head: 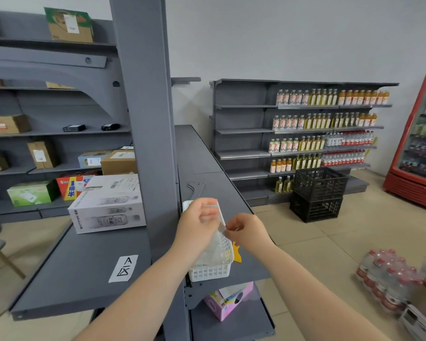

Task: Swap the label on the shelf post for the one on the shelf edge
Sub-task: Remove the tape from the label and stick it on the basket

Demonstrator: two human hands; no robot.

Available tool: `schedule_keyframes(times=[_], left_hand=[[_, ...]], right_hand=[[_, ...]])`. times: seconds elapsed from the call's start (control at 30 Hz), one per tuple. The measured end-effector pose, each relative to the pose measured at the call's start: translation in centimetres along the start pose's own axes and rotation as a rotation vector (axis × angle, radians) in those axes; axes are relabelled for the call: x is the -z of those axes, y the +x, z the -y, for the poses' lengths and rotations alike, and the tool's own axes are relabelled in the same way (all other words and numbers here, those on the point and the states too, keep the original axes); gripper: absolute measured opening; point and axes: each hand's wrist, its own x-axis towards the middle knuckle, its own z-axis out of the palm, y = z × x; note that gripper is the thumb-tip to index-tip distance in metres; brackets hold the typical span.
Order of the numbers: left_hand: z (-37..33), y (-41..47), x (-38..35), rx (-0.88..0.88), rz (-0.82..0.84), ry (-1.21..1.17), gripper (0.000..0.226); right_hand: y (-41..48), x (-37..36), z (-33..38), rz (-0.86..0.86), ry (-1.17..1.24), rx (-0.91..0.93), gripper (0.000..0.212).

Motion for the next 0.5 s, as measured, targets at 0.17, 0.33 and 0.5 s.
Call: schedule_keyframes(times=[0.17,0.33,0.5], left_hand=[[0.4,-0.8,0.3,0.069,0.058,0.038,0.032],[0.6,-1.4,1.0,0.102,0.046,0.034,0.031],[0.8,-2.1,1.6,0.126,0.098,0.037,0.033]], right_hand=[[0.3,-2.9,-0.6,0.024,-0.098,0.017,0.01],[0.5,-4.1,-1.2,0.018,-0.306,0.037,0.015],[-0.8,-3.1,-0.9,-0.023,-0.162,0.151,0.013]])
